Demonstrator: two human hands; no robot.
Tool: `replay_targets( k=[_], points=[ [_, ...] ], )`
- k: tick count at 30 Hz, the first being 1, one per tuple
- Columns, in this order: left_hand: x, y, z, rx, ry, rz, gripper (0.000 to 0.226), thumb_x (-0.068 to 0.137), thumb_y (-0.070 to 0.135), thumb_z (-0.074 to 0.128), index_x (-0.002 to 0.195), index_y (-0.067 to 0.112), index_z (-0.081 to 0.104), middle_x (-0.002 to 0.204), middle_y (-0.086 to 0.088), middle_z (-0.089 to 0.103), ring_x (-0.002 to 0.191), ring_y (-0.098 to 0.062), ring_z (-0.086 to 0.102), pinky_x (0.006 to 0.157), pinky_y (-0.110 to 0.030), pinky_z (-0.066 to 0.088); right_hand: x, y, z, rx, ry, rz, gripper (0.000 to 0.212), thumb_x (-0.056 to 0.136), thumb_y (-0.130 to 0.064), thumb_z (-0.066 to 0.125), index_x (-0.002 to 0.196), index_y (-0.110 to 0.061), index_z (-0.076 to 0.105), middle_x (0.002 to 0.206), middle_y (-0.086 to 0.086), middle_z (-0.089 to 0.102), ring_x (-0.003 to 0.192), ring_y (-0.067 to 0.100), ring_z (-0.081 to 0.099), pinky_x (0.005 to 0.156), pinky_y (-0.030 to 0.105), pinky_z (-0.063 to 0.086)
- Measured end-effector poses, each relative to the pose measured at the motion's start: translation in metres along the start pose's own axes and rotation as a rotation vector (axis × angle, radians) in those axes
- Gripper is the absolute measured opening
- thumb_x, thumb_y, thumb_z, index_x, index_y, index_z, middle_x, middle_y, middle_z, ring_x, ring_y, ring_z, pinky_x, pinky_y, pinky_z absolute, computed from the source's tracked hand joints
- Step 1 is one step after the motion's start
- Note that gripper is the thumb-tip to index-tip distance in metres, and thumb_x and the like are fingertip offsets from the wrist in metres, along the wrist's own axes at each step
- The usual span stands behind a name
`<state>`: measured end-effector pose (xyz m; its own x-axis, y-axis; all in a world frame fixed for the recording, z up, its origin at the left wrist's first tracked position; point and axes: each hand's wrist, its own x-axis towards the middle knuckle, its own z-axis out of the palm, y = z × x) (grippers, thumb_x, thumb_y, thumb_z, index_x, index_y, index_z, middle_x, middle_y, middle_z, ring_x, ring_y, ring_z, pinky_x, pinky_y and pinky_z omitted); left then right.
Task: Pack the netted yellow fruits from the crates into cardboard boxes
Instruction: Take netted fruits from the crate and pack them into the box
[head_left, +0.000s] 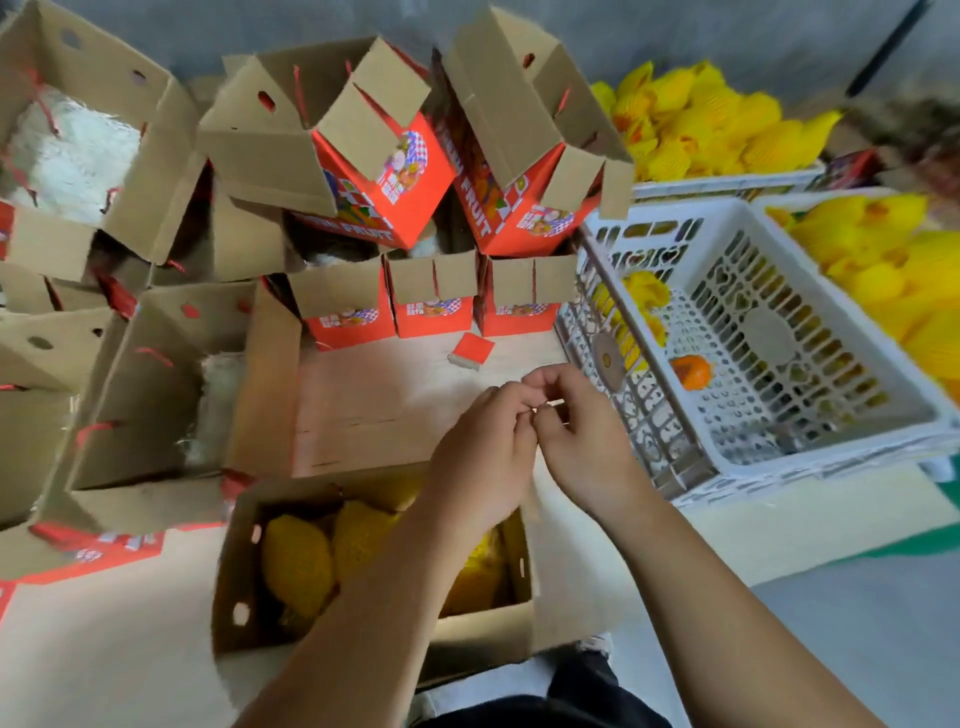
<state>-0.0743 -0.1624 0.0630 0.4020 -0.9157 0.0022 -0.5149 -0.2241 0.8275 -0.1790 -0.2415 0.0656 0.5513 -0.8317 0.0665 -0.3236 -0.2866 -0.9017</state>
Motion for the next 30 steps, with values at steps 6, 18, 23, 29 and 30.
replay_targets(
  k=[6,18,23,29,30],
  points=[
    [0.090,0.067,0.102,-0.020,0.015,0.138,0.034,0.094,0.002,0.051,0.120,0.015,0.068,0.120,-0.004,0.070,0.113,-0.023,0.065,0.096,-0.042,0.051,0.051,0.062,-0.113,0.041,0.175,0.037,0.039,0.091,0.004,0.049,0.104,-0.030,0.062,0.090,-0.022,0.068,0.080,-0.004,0.063,0.067,0.007,0.042],
    [0.233,0.076,0.195,0.976,-0.075,-0.014,0.021,0.092,0.030,0.054,0.099,0.027,0.073,0.102,0.006,0.070,0.118,-0.022,0.053,0.124,-0.045,0.013,0.202,0.208,-0.192,-0.499,-0.313,0.308,0.068,0.088,-0.031,0.068,0.146,-0.025,0.034,0.129,0.008,0.057,0.112,0.032,0.061,0.088,0.044,0.054],
    [0.241,0.082,0.202,1.280,-0.279,-0.216,0.035,0.100,0.034,0.054,0.131,0.022,0.064,0.139,-0.004,0.060,0.145,-0.030,0.033,0.126,-0.052,0.006,0.243,0.248,-0.156,-0.751,-0.472,0.132,0.088,0.084,-0.048,0.076,0.150,-0.017,0.028,0.141,0.013,0.050,0.126,0.038,0.052,0.100,0.049,0.046],
    [0.246,0.086,0.202,1.310,-0.276,-0.178,0.057,0.100,0.050,0.045,0.149,0.021,0.044,0.130,0.001,0.066,0.134,-0.029,0.043,0.115,-0.051,0.010,0.254,0.259,-0.150,-0.567,-0.383,0.229,0.094,0.073,-0.057,0.077,0.142,-0.022,0.026,0.116,0.007,0.061,0.101,0.028,0.066,0.083,0.044,0.056],
    [0.247,0.083,0.203,1.287,-0.263,-0.182,0.076,0.099,0.060,0.045,0.159,0.017,0.027,0.135,-0.001,0.064,0.136,-0.030,0.042,0.114,-0.052,0.008,0.255,0.254,-0.156,-0.344,-0.380,0.338,0.097,0.067,-0.061,0.078,0.141,-0.027,0.025,0.111,0.005,0.064,0.095,0.025,0.068,0.079,0.043,0.058]
  ],
)
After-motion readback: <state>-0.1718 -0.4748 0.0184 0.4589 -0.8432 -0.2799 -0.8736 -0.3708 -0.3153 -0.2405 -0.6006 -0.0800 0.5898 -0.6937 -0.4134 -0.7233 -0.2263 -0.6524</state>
